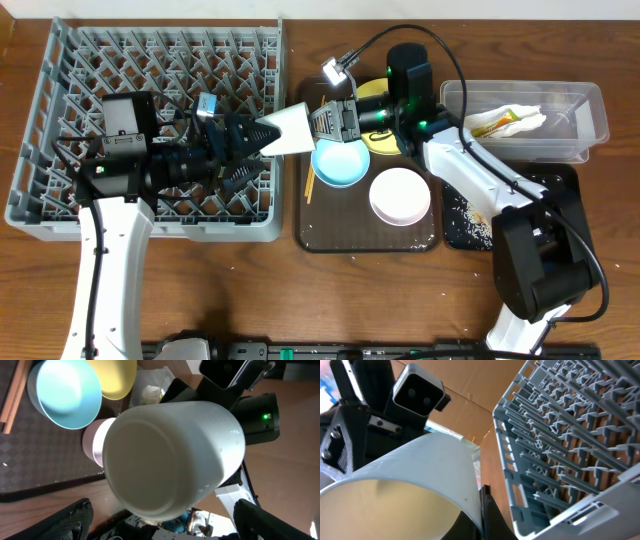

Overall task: Sort waste into correct bins and load items into the dishwasher
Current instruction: 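Lift the white cup and pass it toward the left gripper over the rack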

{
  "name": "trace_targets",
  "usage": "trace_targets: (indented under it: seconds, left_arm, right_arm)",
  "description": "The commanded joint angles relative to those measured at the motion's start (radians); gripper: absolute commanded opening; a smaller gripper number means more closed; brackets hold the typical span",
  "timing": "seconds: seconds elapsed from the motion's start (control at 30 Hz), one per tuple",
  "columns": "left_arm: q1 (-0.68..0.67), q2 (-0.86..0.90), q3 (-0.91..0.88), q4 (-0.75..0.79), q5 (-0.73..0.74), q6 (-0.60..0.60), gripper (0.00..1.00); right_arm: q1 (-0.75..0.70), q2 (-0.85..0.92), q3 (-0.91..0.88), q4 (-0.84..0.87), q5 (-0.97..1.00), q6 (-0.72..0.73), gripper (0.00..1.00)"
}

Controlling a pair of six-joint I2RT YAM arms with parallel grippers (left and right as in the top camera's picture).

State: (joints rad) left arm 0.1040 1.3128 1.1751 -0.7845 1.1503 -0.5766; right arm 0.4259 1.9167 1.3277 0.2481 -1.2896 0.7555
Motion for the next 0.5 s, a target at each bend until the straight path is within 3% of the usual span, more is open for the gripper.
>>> trace_targets:
  seconds: [0.0, 0.47]
  left_arm:
    - [0.002, 0.023, 0.020, 0.011, 0.050, 0.023, 0.90]
    - [0.002, 0.118, 0.019, 0.120, 0.230, 0.018, 0.90]
  right_arm:
    - [0.025, 0.000, 0.011, 0.006, -0.028, 0.060, 0.01]
    - [0.056, 0.000, 0.011, 0.006, -0.028, 0.071, 0.01]
